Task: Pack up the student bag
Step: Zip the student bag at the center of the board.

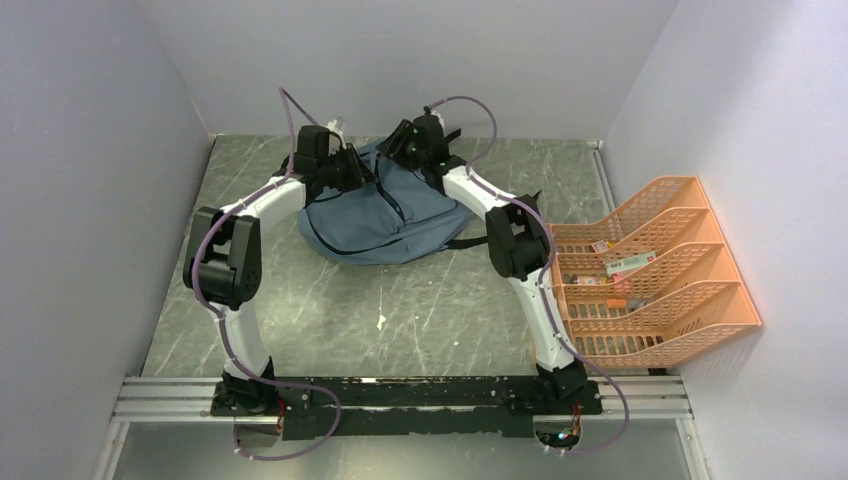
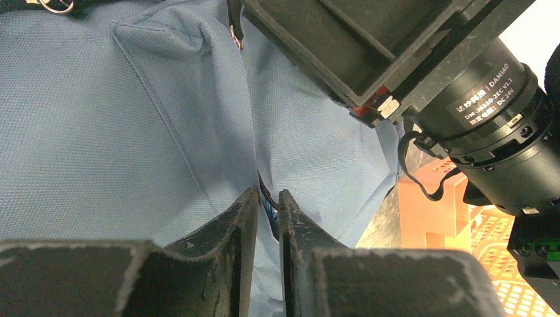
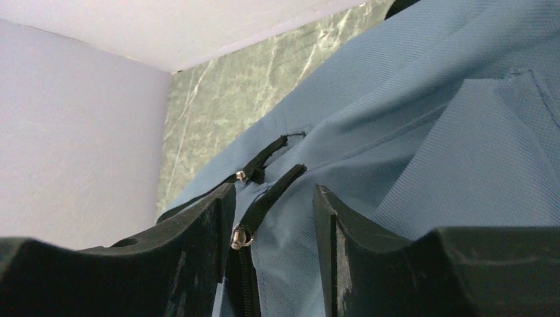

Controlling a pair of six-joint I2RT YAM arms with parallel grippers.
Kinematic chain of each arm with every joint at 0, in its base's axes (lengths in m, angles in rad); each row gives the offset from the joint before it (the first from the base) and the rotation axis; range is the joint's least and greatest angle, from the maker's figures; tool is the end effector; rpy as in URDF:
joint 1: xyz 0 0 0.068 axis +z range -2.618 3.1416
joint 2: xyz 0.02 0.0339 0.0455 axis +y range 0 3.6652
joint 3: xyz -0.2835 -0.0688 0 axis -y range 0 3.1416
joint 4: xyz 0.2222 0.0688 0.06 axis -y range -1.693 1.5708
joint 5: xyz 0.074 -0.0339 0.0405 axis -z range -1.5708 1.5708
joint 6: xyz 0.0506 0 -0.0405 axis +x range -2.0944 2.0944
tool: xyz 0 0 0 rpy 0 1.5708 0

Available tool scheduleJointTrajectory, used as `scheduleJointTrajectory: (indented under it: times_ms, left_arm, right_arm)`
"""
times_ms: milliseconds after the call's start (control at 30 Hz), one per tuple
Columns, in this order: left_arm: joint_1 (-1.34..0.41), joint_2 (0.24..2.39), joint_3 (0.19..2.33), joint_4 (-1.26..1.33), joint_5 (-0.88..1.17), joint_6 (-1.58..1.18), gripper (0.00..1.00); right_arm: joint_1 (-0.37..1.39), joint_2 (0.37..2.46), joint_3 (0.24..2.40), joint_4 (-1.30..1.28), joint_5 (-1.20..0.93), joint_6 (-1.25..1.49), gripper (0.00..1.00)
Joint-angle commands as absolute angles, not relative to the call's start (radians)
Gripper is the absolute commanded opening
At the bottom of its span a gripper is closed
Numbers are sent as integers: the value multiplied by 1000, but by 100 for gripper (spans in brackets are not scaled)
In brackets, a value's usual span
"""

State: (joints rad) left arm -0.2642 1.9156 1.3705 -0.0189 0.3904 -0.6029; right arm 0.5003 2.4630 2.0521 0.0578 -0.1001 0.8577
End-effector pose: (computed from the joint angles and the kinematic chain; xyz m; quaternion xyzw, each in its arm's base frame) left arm 0.4188 -0.1332 0.2518 -0.0526 0.8628 -0.3530 0.3581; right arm 0.5109 0.2851 0.2147 0.1175 0.8113 0.3907 0.4187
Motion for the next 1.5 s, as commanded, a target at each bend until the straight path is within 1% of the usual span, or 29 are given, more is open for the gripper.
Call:
scheduleJointTrajectory:
  times_ms: [0,500,667,767,1033,1267,1467]
  left_arm:
    - [-259,1917,1370,14,423,-611,23]
    - [-259,1919,1375,9,431,-611,22]
    - [-259,1922,1377,7,434,-613,21]
    - [-259,1924,1377,5,434,-612,21]
    - [-259,1929,1381,2,428,-609,21]
    - [-259,1928,1380,2,419,-605,21]
    - [-257,1902,1368,-31,379,-597,29]
  right_arm:
    - [496,2487,2100,98,-121,881,51]
    - [495,2526,2113,137,-196,980,47]
    - [496,2541,2123,157,-227,1030,42]
    - [496,2549,2134,162,-235,1044,38]
    - [492,2553,2124,183,-254,1051,20]
    - [478,2541,2111,201,-270,1018,0]
    - [457,2500,2076,203,-261,961,0]
